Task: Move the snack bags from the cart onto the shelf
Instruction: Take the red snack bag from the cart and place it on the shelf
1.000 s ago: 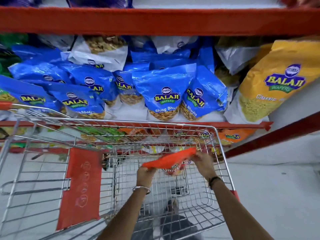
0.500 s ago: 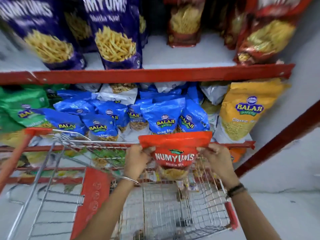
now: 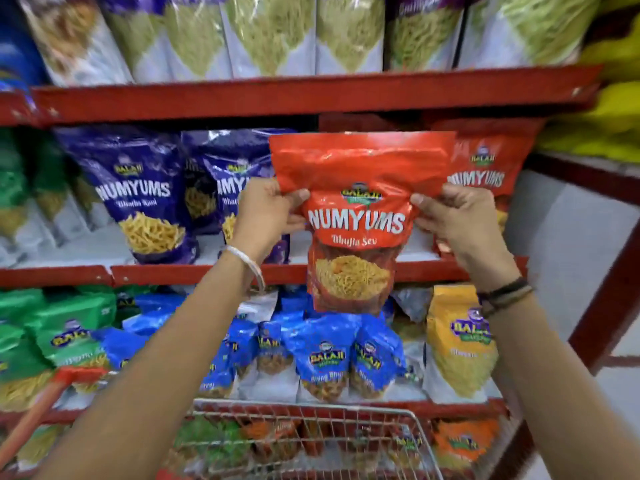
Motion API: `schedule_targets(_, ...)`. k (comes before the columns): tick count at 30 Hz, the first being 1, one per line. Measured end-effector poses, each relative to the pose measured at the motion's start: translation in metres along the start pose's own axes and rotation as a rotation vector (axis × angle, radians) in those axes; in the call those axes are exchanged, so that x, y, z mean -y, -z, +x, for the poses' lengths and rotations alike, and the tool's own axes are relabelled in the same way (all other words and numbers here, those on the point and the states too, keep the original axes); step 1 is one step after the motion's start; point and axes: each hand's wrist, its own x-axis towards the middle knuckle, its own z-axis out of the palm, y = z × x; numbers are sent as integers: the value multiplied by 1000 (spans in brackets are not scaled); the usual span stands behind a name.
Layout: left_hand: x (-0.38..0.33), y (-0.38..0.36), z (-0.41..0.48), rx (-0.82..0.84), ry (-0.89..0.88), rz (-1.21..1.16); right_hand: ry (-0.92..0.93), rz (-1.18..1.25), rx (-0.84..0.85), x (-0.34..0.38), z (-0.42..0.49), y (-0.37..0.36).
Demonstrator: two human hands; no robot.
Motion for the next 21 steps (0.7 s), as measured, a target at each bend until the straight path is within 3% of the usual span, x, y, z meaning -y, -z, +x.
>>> schedule_targets(5, -17, -27, 46, -34, -89, -95, 43, 72, -90, -6, 57, -1)
schedule_targets(13, 40, -73, 103, -106, -57, -232, 17, 65, -187, -84, 117, 3)
schedule_targets(17, 68, -83, 146, -157, -114, -54, -23, 23, -187, -118, 152, 9)
schedule_targets(21, 65, -89, 186, -72, -115, -33, -104, 15, -196, -122, 184, 5)
